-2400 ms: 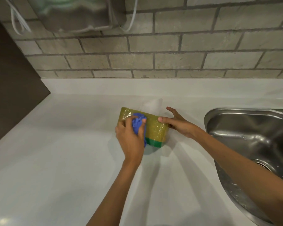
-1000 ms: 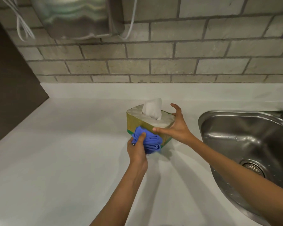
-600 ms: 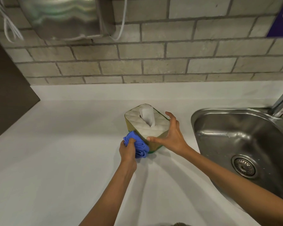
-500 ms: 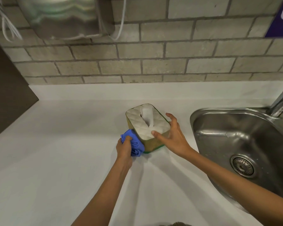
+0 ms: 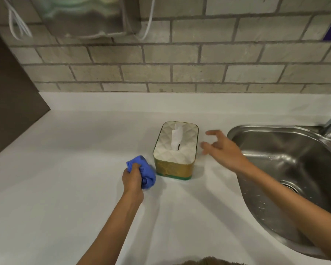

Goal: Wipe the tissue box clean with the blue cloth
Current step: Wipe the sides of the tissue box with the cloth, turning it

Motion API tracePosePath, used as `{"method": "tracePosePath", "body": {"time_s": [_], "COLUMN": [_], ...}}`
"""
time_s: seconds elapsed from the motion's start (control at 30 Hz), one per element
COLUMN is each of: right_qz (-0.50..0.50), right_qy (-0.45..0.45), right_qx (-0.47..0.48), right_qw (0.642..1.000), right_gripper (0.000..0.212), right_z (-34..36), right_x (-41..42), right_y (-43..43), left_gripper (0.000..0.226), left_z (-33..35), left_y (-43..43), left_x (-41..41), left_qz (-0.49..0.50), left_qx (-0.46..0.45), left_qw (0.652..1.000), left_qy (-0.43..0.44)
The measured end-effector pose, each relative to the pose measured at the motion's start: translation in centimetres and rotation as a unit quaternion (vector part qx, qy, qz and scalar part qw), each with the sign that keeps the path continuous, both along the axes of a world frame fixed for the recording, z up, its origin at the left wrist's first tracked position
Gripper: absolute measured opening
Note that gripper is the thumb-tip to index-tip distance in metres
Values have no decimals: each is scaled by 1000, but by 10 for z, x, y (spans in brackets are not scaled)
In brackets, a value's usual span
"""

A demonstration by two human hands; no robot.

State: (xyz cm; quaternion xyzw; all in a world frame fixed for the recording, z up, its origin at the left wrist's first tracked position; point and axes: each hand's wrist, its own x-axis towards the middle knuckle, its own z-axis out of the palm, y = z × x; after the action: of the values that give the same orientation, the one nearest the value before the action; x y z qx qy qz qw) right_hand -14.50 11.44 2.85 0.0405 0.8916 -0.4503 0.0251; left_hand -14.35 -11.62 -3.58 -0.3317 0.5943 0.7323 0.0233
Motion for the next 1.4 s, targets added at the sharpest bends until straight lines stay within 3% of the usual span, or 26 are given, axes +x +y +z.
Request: {"method": "tracePosePath", "body": {"time_s": [0.1,0.33,0.63,0.9,1.13,1.4], "right_qz": [-43,47,11,56,71,142], "right_qy": [42,-53,-44,-56,-94,-73], "right_qx": [19,-21,-80,-159,-141,-14], "right_qw": [998,997,996,984,983,987], "right_gripper": [44,53,54,29,67,145], "right_z": [2,-30,-29,-29,-38,-51], "right_x": [-44,-107,-76,-25,-2,-42], "right_y": [12,3,23,33,37,45], "left_gripper": [25,32,27,20,20,18], "left_z": [-1,0,-2,-6,-6,-6], "left_y": [13,46,31,-1,-14,-11], "left_x": [26,37,11,-37,-66,-76], "left_qz": [-21,-76,-28,-73,-115,-119], "left_qx": [42,129,42,0,-15,-34], "left_qw": [998,987,998,996,993,992], "left_qy": [-32,-63,-39,-45,-31,-32]}}
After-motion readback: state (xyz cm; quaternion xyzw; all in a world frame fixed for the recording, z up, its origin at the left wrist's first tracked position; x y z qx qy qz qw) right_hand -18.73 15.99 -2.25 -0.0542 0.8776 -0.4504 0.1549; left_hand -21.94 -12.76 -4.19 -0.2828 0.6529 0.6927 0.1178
